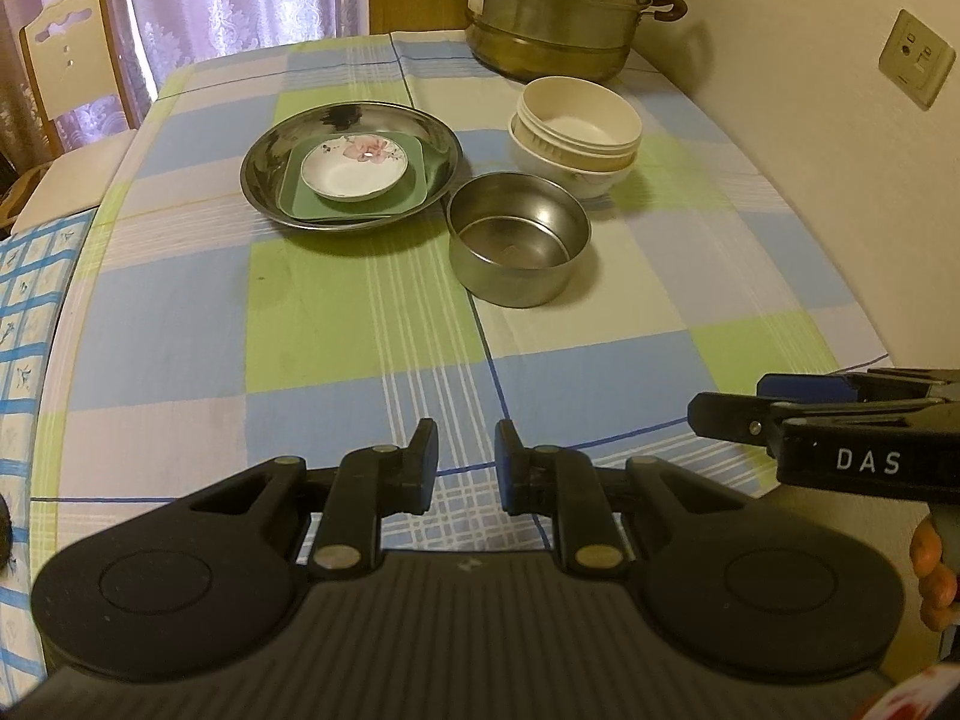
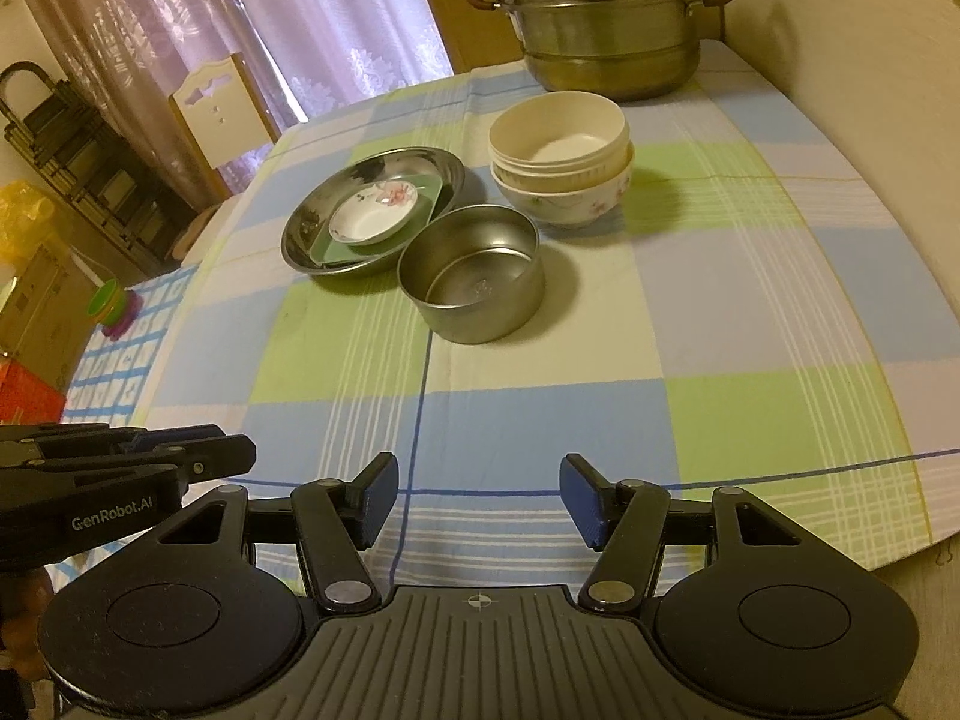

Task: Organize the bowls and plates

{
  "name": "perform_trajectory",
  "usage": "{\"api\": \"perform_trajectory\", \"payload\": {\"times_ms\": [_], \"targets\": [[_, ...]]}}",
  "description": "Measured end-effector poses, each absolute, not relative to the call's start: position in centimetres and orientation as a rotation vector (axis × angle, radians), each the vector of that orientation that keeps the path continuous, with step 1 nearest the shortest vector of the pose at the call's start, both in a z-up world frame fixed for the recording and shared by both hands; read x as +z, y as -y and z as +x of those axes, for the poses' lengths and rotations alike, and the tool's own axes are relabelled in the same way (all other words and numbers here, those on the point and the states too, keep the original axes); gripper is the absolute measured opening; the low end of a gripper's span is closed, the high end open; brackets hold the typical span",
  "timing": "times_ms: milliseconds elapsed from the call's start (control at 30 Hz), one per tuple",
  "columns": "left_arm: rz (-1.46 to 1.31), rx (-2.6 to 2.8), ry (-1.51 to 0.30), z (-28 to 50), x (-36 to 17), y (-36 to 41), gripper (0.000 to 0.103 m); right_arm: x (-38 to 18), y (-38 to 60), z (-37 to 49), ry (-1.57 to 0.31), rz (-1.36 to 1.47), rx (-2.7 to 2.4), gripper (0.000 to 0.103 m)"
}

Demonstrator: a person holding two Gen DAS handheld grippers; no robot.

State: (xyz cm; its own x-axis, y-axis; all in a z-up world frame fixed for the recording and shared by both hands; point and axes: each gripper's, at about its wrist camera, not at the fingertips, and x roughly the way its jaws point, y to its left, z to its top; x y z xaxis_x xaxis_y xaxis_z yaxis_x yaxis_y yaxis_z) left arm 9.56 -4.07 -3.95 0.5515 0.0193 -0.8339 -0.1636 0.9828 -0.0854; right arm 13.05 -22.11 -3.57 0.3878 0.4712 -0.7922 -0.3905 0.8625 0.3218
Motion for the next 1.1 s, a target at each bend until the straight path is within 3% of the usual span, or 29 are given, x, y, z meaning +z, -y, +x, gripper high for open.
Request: {"api": "perform_trajectory", "payload": {"times_ms": [1100], "targets": [[-0.162, 0.094, -0.991, 12.7, -4.8, 1.8, 0.018, -4.2, 20.3, 15.8, -1.042, 0.103, 0.555, 0.060]]}}
